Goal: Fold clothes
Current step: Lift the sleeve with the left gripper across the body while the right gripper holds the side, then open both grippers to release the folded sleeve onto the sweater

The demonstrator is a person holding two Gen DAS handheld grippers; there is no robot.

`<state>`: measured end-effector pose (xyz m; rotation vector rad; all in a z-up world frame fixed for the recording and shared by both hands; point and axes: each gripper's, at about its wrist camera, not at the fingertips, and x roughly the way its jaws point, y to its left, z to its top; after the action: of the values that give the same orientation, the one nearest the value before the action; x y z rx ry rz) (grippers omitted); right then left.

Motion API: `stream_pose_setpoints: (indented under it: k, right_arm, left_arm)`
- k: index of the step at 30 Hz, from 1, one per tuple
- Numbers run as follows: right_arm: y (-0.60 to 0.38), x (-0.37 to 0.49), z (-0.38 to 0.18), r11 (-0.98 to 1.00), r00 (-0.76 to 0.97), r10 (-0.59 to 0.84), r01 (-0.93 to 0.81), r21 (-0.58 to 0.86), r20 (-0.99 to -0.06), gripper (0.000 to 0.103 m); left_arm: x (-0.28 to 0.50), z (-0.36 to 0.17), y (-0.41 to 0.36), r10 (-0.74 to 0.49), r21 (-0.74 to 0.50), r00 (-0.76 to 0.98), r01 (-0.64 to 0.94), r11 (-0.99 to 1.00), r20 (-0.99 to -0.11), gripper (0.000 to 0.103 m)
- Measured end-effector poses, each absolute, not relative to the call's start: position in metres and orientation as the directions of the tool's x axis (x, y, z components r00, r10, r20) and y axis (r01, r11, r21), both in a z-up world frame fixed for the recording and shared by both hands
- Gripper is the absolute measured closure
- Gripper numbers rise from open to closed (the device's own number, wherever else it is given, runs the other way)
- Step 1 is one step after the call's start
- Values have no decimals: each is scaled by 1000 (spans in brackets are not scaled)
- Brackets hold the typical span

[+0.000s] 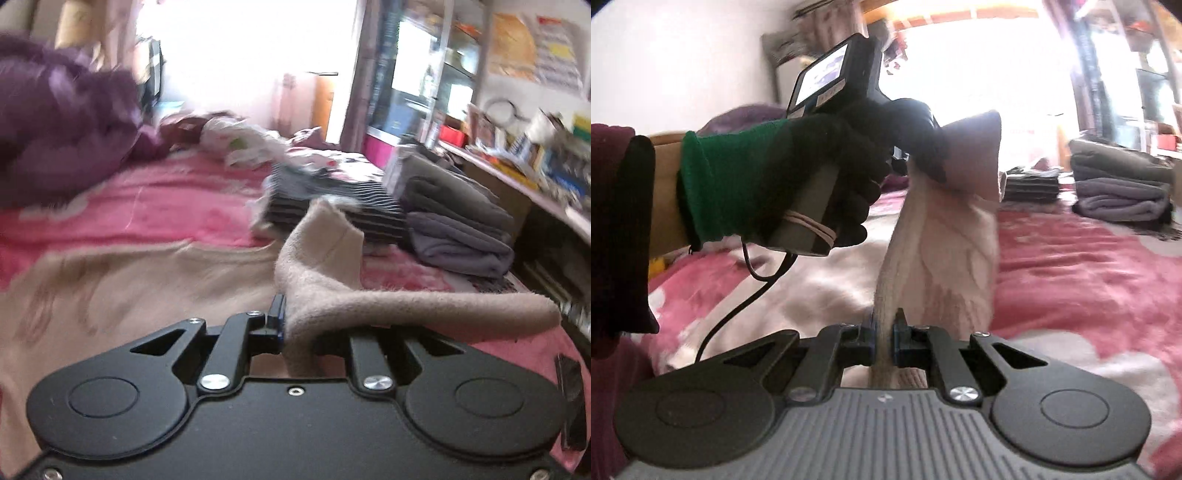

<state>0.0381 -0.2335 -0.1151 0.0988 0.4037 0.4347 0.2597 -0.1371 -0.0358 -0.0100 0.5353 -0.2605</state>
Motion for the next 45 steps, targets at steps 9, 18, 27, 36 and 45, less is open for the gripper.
stream_pose_setpoints:
  k: [9,18,27,36,45]
  right_arm:
    - [-197,52,-121,883,787,464,-447,141,-408,93]
    - [-169,54,-119,852,757,508,-511,111,-411,93]
    - [-152,62,-127,838,725,520,-535,107,-452,93]
    - [-150,65,-131,827,709,532,-551,107,-462,75]
    - [-205,32,-97,867,801,497,-474,154,-333,68]
  left_arm:
    - [260,-55,-69,-278,-228,833,189,955,-478,91]
    - [258,-70,-14,-266,-326,838,113,939,-476,91]
    - [267,-94,17,-300,-403,815,91,911,-495,91]
    - [281,-113,47,-340,-593,791,-36,805,-509,57]
    - [242,-95,102,-320,-719,839,-115,686,-439,53]
